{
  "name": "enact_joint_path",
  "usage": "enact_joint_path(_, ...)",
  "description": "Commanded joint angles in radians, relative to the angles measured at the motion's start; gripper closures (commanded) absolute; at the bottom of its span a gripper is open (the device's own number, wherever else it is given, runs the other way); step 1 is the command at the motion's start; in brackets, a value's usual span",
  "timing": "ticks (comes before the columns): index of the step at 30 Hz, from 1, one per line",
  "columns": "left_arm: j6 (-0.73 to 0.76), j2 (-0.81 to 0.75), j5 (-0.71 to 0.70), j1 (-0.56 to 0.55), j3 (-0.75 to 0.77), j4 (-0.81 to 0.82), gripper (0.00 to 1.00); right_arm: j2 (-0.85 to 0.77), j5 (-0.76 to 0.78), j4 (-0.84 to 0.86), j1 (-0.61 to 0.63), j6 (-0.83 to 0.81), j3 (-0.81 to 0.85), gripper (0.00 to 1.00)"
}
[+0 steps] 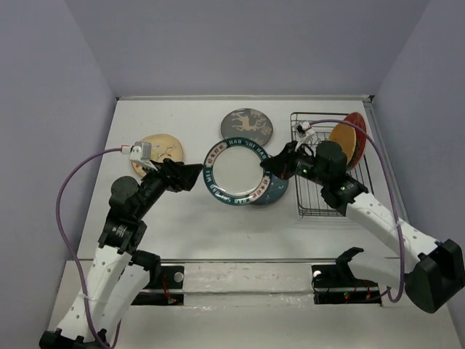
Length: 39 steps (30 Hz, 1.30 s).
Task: Load the plates into the dish rack
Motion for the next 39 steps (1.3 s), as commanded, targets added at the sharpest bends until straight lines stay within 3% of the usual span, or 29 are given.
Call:
enact_joint_path(1,0.166,-0.043,-0.07,-0.008,0.064,-0.081,0.01,-0.111,0.503,-0.212,-0.054,-0.115,0.168,0.93)
enact_joint_path(3,0.169,-0.048,-0.095,-0.012,0.047,-0.086,0.01,-0.124,0.594,-0.278,-0.054,-0.169,0.192,0.93)
enact_joint_path(5,0.18,-0.051,-0.1,-0.023,0.061,-0.101,0.01,-0.117,1.01,-0.325,-0.064,-0.249,0.245,0.93)
enact_joint_path(8,0.186,-0.057,-0.112,-0.039,0.061,-0.099,0.01,-0.084,1.274,-0.321,-0.093,-0.347,0.277,0.93)
enact_joint_path(12,0.189,-0.078,-0.123,-0.068,0.061,-0.101,0.01,-0.036,1.388,-0.252,-0.131,-0.446,0.289,0.93)
enact_joint_path(16,0.192,-0.092,-0.147,-0.091,0.063,-0.136,0.01,0.008,1.427,-0.161,-0.212,-0.566,0.291,0.93)
enact_joint_path(24,0.197,-0.106,-0.167,-0.117,0.064,-0.142,0.01,0.129,1.356,-0.123,-0.304,-0.6,0.323,0.93)
enact_joint_path(35,0.169,-0.08,-0.175,-0.123,0.063,-0.158,0.01,0.218,1.247,-0.14,-0.304,-0.519,0.237,0.93)
enact_joint_path(39,0.145,0.001,-0.1,-0.125,0.061,-0.152,0.01,0.219,1.172,-0.207,-0.304,-0.413,0.214,0.91)
